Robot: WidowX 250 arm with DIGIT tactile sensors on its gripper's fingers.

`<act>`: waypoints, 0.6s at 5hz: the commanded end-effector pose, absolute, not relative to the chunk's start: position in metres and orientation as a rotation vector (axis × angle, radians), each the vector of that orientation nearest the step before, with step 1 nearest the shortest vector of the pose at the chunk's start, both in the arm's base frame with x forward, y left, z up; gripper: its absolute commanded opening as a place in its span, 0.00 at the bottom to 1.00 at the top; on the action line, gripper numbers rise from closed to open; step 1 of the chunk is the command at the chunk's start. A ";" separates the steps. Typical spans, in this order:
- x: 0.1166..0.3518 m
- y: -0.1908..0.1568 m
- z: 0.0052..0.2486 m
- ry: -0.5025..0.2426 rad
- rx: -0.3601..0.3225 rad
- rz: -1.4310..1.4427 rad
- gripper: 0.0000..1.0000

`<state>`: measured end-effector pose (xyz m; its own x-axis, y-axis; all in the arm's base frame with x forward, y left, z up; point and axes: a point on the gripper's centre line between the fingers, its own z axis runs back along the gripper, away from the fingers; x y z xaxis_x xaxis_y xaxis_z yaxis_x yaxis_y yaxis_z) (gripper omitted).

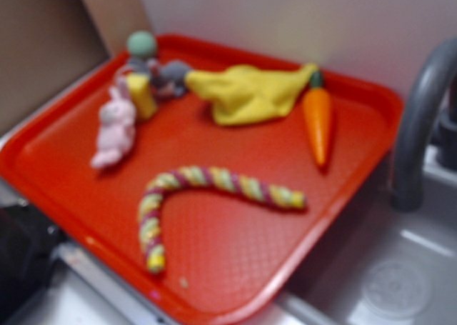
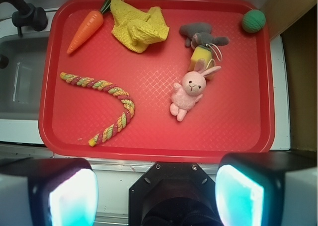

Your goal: Grab the yellow cloth.

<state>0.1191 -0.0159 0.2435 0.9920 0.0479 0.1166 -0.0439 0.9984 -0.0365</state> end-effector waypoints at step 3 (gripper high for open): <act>0.217 -0.005 0.215 -0.132 0.090 -0.205 1.00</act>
